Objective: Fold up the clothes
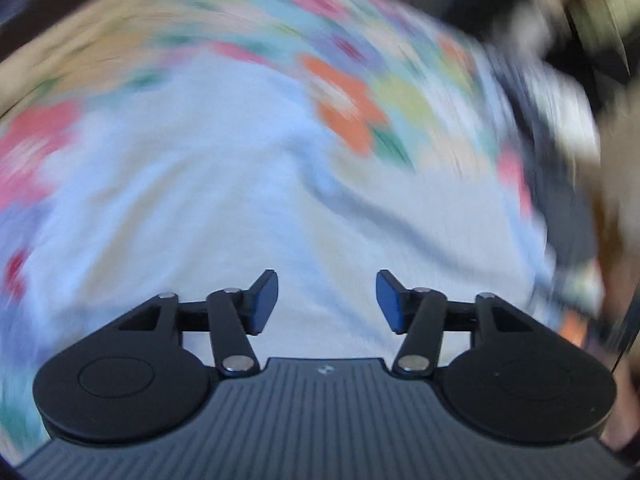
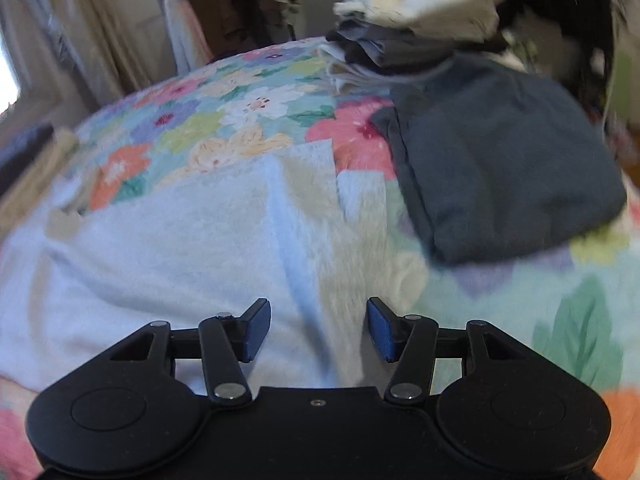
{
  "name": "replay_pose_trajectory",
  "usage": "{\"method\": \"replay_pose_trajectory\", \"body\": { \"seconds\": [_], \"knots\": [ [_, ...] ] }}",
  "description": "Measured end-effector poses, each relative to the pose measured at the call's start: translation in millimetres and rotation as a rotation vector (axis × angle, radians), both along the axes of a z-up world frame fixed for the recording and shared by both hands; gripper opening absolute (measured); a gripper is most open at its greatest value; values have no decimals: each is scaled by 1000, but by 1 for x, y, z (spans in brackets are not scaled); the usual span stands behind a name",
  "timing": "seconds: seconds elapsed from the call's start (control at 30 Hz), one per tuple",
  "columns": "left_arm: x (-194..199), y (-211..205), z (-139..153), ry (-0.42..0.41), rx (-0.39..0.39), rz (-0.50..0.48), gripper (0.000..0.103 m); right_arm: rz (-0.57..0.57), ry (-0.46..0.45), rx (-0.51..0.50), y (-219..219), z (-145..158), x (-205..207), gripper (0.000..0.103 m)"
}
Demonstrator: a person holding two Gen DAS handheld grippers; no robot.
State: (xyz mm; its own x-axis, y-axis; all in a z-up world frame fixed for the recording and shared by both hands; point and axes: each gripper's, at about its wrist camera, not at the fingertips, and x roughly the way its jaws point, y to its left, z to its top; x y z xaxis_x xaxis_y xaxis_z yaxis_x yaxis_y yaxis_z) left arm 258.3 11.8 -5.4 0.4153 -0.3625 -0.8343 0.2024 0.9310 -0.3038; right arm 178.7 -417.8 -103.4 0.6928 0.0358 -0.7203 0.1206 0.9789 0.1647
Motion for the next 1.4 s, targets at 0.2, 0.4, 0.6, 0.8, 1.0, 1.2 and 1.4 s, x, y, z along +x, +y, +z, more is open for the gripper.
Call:
{"method": "replay_pose_trajectory", "body": {
  "seconds": [0.2, 0.4, 0.6, 0.8, 1.0, 1.2, 1.4],
  "knots": [
    [30, -97, -49, 58, -129, -109, 54, 82, -84, 65, 15, 20, -3, 30],
    [26, -157, -74, 61, -303, -237, 54, 230, -44, -11, 60, 23, -10, 28],
    [23, -174, -92, 80, -304, -255, 54, 176, -29, -62, 56, 30, -4, 31],
    [33, -154, -99, 113, -324, -245, 54, 174, 33, -96, 41, 33, 7, 60],
    [35, -149, -101, 121, -326, -256, 54, 168, 91, -17, 26, 21, 30, 62],
    [36, -146, -102, 123, -329, -265, 54, 120, 183, -155, 47, 15, 62, 7],
    [24, -147, -77, 9, -223, -395, 54, -84, 42, 307, -13, 57, 14, 6]
  ]
}}
